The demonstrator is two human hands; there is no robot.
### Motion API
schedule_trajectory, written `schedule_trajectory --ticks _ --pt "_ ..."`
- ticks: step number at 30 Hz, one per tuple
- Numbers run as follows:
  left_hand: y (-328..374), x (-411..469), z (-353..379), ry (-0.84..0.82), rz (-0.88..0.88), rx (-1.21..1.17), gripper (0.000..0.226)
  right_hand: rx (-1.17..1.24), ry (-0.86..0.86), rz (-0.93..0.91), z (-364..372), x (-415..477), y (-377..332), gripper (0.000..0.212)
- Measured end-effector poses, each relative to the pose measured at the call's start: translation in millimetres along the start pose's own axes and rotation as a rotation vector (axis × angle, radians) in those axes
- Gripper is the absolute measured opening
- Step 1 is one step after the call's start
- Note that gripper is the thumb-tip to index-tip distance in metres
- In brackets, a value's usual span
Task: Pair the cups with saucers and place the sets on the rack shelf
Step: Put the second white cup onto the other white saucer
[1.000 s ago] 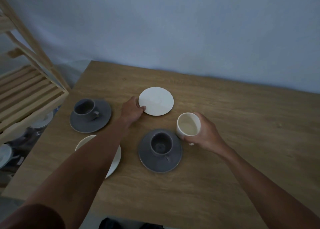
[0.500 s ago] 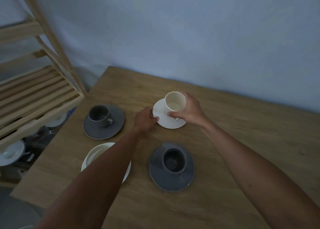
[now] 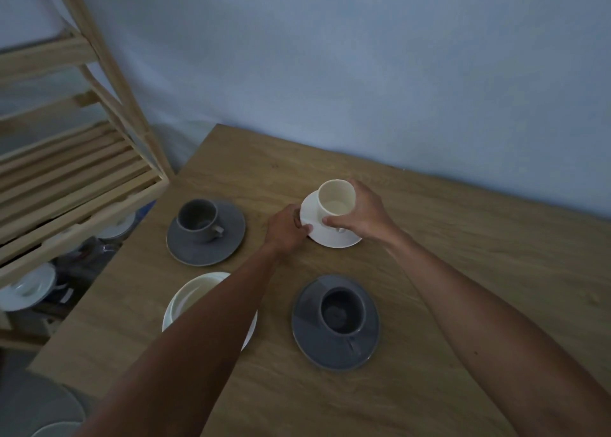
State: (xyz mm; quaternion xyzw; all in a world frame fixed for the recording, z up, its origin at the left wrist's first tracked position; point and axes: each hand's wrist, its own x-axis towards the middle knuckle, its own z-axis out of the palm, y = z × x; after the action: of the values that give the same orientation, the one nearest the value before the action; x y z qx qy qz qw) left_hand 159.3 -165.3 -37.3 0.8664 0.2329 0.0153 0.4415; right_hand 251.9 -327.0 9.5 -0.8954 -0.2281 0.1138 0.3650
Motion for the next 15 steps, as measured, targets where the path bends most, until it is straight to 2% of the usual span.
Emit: schedule_trajectory --ticks 4,6,8,10,12,15 --pt "-1 1 -2 -0.024 0.014 0.008 0.047 0.035 -0.058 0.055 -9 -1 -3 0.098" --pt "1 3 -6 -0.048 0.031 0.019 0.046 0.111 0.007 0.085 -23 -1 -1 0.110" --pt "3 5 -9 -0.059 0.070 0.029 0.047 0.193 0.142 0.077 -38 -2 9 0.099" --pt "4 7 -12 -0.066 0.093 0.047 0.052 0.188 0.232 0.092 -47 -5 24 0.071" --pt "4 9 -13 -0.101 0.079 0.069 0.057 0.071 0.168 0.154 -48 -8 41 0.055" --pt "5 12 -13 -0.168 0.077 0.111 0.057 -0.028 -0.063 0.229 -34 -12 57 0.056"
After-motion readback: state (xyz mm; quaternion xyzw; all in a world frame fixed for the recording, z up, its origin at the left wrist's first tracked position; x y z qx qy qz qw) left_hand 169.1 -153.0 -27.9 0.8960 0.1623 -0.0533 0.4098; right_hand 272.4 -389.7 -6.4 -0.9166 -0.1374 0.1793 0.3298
